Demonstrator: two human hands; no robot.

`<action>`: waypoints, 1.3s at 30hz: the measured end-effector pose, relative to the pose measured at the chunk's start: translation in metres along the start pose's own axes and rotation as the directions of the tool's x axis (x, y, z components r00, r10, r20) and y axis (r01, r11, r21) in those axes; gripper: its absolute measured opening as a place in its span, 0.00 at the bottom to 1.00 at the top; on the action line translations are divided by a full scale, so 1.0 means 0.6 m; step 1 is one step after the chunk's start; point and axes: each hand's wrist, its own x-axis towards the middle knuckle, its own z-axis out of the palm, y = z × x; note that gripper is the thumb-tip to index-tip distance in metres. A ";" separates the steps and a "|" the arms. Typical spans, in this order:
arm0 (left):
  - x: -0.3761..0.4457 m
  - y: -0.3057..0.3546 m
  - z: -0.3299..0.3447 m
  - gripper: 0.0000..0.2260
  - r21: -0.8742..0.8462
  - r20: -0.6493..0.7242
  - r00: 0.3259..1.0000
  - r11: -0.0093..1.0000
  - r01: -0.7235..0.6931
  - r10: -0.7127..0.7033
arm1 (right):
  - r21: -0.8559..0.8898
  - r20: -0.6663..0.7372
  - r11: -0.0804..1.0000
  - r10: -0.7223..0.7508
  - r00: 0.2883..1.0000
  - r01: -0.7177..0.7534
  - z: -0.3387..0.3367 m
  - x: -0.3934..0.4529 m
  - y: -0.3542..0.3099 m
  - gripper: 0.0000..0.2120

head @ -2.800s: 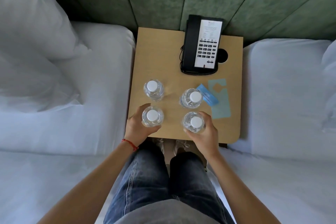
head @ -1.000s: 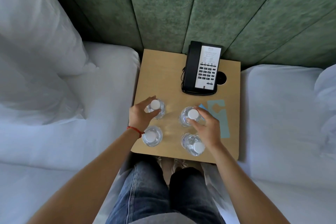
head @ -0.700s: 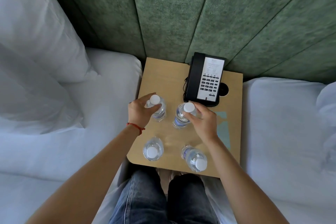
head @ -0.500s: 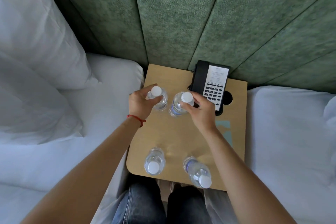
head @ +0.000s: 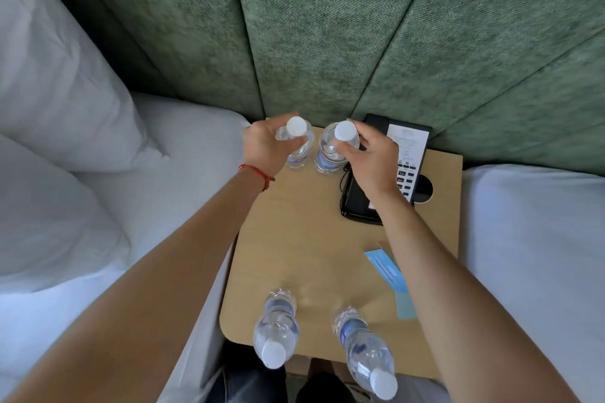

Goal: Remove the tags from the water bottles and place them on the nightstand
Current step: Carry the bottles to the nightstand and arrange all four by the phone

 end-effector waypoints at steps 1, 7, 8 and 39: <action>0.004 -0.002 0.003 0.19 -0.007 0.011 1.000 1.000 0.011 -0.011 | -0.007 0.010 1.000 0.007 1.000 -0.007 -0.001 0.003 0.003 0.17; 0.023 -0.012 -0.001 0.18 -0.013 0.059 0.998 1.000 -0.005 0.006 | 0.012 0.022 0.998 0.062 0.998 -0.062 -0.008 0.012 0.016 0.17; 0.026 -0.013 -0.001 0.18 -0.008 0.070 0.997 1.000 -0.014 0.014 | 0.004 0.028 0.998 0.060 0.998 -0.060 -0.008 0.012 0.017 0.17; 0.047 -0.029 0.009 0.25 0.113 0.140 0.989 0.992 -0.057 0.041 | -0.075 0.158 0.997 -0.014 0.987 0.026 0.000 0.046 0.035 0.26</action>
